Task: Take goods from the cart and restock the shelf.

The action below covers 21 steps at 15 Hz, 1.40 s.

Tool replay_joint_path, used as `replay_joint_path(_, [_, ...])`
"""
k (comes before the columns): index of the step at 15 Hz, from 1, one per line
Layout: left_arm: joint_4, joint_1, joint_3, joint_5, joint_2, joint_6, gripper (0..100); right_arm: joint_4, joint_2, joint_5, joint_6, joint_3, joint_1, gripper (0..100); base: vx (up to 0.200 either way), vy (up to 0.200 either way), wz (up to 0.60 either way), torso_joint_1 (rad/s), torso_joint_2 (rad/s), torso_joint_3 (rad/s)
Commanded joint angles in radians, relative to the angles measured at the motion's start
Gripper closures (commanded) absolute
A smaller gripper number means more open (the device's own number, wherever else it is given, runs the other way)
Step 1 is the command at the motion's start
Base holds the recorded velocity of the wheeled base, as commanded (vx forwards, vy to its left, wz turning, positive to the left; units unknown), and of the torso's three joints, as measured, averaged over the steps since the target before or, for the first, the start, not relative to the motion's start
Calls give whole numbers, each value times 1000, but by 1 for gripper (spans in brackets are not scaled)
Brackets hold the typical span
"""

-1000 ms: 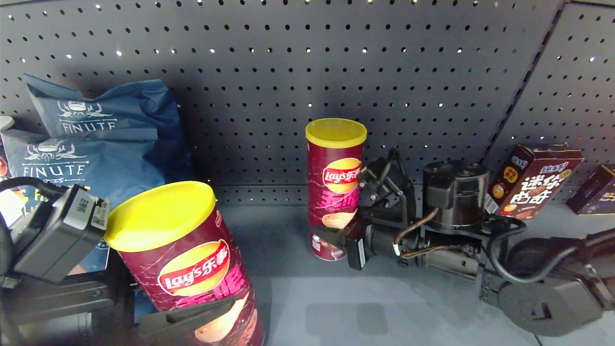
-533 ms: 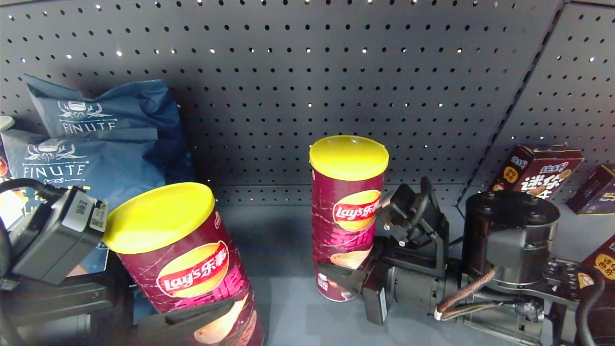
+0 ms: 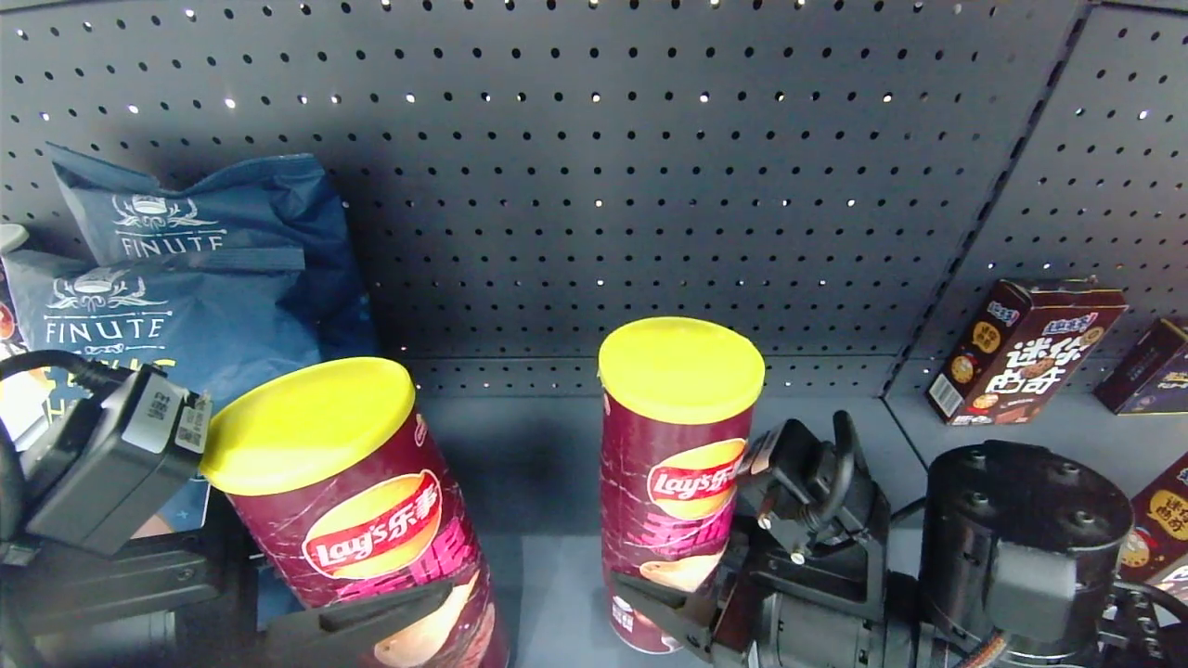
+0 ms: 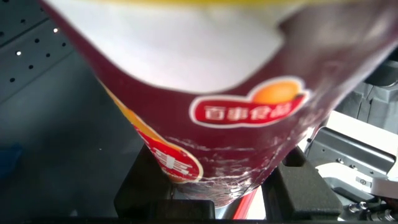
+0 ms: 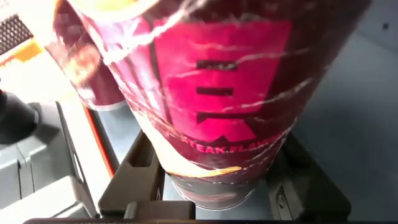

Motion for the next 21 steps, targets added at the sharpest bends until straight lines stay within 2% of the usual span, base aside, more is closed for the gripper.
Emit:
replay_joint_path(1, [0,0,1,0,0,0,100,-1,-6,2,1,34,4,100,0,0,0,0,0,0])
replay_joint_path(12, [0,0,4,0,0,0,100,-1,-3,-1,-2,42,8,100,0,0,0,0,0,0])
replay_joint_path(15, [-1,0,25,-1,-1,1,100,8,-14,-38,-4,46,11,100,0,0,0,0,0,0])
replay_joint_path(21, [-37,0,42,-1,-1,-2,100,8,-12,-41,-4,59,24,100,0,0,0,0,0,0])
